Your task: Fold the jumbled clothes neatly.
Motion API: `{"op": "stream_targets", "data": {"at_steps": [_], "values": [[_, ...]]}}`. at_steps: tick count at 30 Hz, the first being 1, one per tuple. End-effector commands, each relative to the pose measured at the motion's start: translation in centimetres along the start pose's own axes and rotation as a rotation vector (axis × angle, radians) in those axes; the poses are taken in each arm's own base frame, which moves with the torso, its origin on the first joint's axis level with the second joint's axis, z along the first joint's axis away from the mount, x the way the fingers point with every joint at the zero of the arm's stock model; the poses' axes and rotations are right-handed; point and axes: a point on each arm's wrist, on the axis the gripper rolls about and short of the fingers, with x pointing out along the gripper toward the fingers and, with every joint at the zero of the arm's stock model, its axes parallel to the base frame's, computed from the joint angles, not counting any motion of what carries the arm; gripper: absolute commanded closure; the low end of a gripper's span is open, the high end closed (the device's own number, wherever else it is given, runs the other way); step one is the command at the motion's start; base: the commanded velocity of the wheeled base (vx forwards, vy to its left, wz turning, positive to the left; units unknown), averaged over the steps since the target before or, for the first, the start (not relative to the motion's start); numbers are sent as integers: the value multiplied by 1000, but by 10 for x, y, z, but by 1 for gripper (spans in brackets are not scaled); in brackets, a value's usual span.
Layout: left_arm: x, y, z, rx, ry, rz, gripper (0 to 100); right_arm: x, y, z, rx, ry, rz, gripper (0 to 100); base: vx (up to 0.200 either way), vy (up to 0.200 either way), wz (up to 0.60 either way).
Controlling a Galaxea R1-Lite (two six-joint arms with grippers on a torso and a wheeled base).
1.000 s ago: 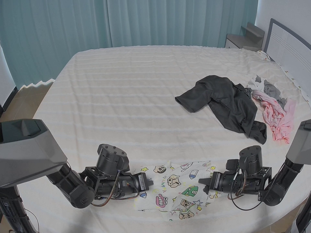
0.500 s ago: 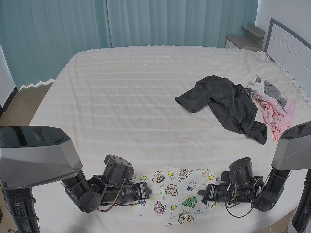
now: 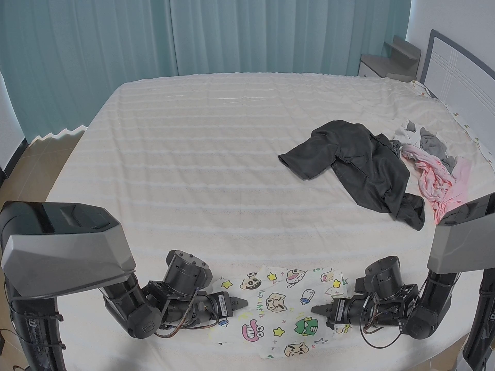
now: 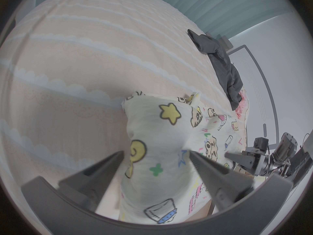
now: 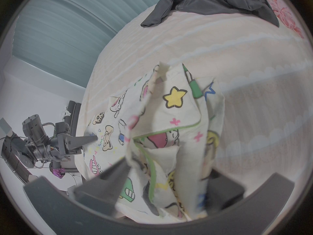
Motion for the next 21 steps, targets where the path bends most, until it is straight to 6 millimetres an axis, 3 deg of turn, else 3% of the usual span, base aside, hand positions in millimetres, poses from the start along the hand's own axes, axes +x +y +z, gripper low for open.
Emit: {"op": "stream_targets", "data": {"at_steps": [1, 8, 10, 11, 21], "values": [[-8, 3, 2, -9, -10, 4, 0, -6, -3, -4, -3, -17, -10, 0, 0, 0, 0], [-38, 5, -4, -15, -25, -2, 0, -21, -9, -13, -5, -65, -5, 0, 0, 0, 0], [-38, 5, -4, -15, -25, -2, 0, -21, -9, -13, -5, -65, -5, 0, 0, 0, 0], [-50, 6, -7, -12, -44, -17, 0, -29, -12, -16, -5, -108, -18, 0, 0, 0, 0], [-61, 14, -17, -12, -89, -17, 0, -44, -12, -14, -3, -246, -24, 0, 0, 0, 0]]}}
